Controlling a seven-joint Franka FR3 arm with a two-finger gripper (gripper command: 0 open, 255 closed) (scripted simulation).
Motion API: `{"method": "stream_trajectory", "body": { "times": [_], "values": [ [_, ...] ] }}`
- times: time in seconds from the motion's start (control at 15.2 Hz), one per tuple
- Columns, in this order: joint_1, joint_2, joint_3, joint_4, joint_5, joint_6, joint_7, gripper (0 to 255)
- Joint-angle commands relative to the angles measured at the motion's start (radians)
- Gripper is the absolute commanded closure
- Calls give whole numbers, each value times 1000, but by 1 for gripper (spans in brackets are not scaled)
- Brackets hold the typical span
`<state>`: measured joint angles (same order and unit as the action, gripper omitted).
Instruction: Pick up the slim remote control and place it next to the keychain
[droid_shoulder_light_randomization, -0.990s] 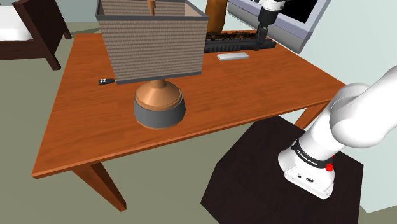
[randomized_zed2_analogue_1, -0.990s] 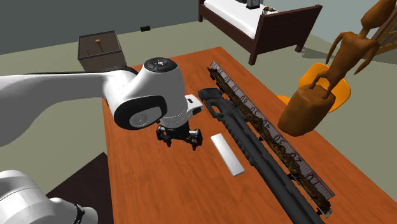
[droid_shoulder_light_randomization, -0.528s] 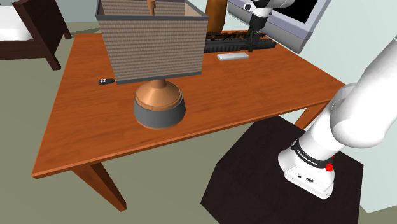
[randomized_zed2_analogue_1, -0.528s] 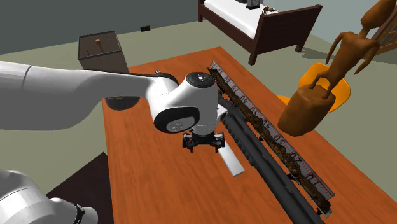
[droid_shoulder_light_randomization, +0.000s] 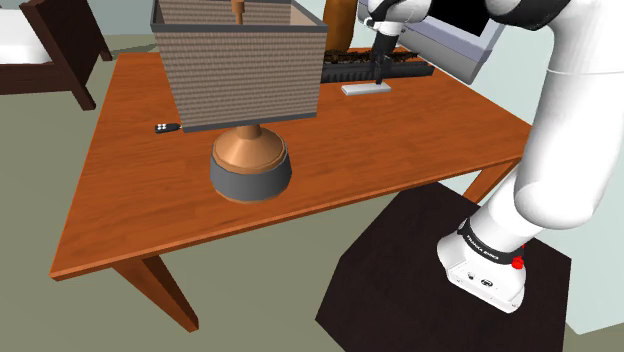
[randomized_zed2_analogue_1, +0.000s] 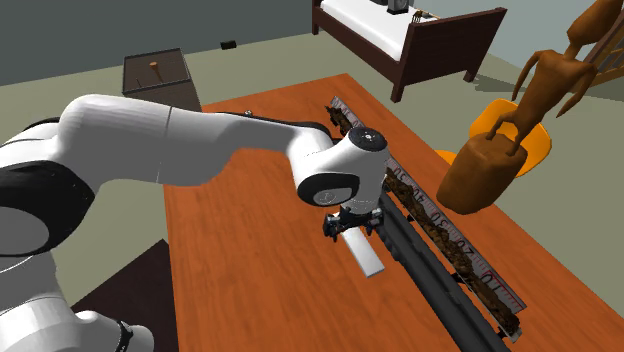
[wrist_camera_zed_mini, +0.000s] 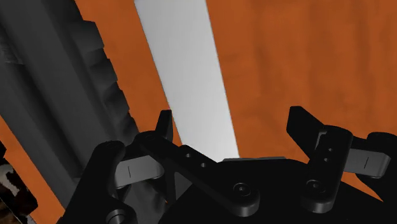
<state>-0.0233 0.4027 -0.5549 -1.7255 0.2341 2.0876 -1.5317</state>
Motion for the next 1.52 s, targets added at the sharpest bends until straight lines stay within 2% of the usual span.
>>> {"method": "stream_trajectory", "body": {
  "times": [0.0, 0.53, 1.06, 1.12, 1.45],
  "values": [
    [-43, 89, 27, 95, 39, -19, -69, 0],
    [-58, 143, 48, 68, 69, 56, -90, 0],
    [-58, 142, 48, 68, 69, 56, -90, 0],
    [-58, 142, 48, 68, 69, 56, -90, 255],
    [-57, 142, 48, 68, 69, 57, -90, 255]
  ]
}}
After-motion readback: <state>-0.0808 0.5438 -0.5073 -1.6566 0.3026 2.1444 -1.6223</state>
